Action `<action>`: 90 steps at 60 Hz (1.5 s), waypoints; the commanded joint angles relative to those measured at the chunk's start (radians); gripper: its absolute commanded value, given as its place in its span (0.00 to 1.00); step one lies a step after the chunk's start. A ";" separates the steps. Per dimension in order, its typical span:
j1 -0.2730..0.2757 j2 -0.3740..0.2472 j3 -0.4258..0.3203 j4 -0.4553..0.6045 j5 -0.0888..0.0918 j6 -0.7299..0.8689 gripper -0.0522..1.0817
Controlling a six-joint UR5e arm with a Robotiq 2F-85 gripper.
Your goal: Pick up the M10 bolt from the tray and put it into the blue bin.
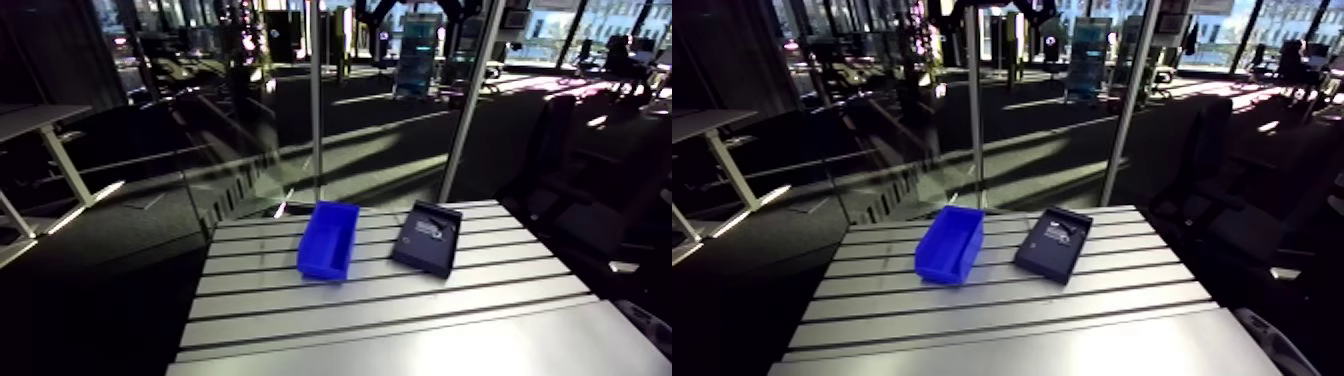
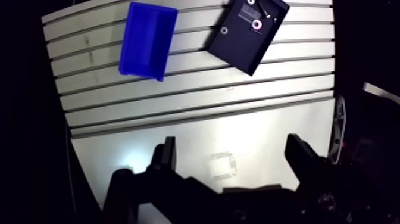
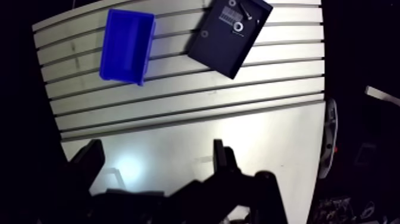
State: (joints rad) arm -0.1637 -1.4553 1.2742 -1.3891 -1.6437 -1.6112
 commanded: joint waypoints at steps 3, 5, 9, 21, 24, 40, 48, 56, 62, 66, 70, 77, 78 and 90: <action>-0.034 0.013 0.010 -0.010 -0.002 -0.023 0.05; -0.042 0.019 0.010 -0.017 -0.002 -0.039 0.05; -0.053 0.036 0.010 -0.045 -0.002 -0.082 0.05; -0.138 0.079 0.015 -0.109 0.003 -0.248 0.05; -0.146 0.087 0.015 -0.115 0.006 -0.280 0.05; -0.198 0.172 0.008 -0.151 0.018 -0.408 0.06; -0.230 0.203 0.000 -0.155 0.035 -0.452 0.06; -0.247 0.229 -0.006 -0.163 0.043 -0.473 0.06; -0.250 0.259 -0.012 -0.184 0.046 -0.474 0.05; -0.249 0.268 -0.017 -0.184 0.045 -0.474 0.05; -0.249 0.275 -0.020 -0.183 0.045 -0.474 0.05; -0.249 0.278 -0.023 -0.183 0.046 -0.476 0.06; -0.249 0.278 -0.023 -0.183 0.046 -0.476 0.06; -0.248 0.294 -0.029 -0.190 0.045 -0.492 0.06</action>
State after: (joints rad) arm -0.4113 -1.1813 1.2522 -1.5716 -1.5993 -2.0863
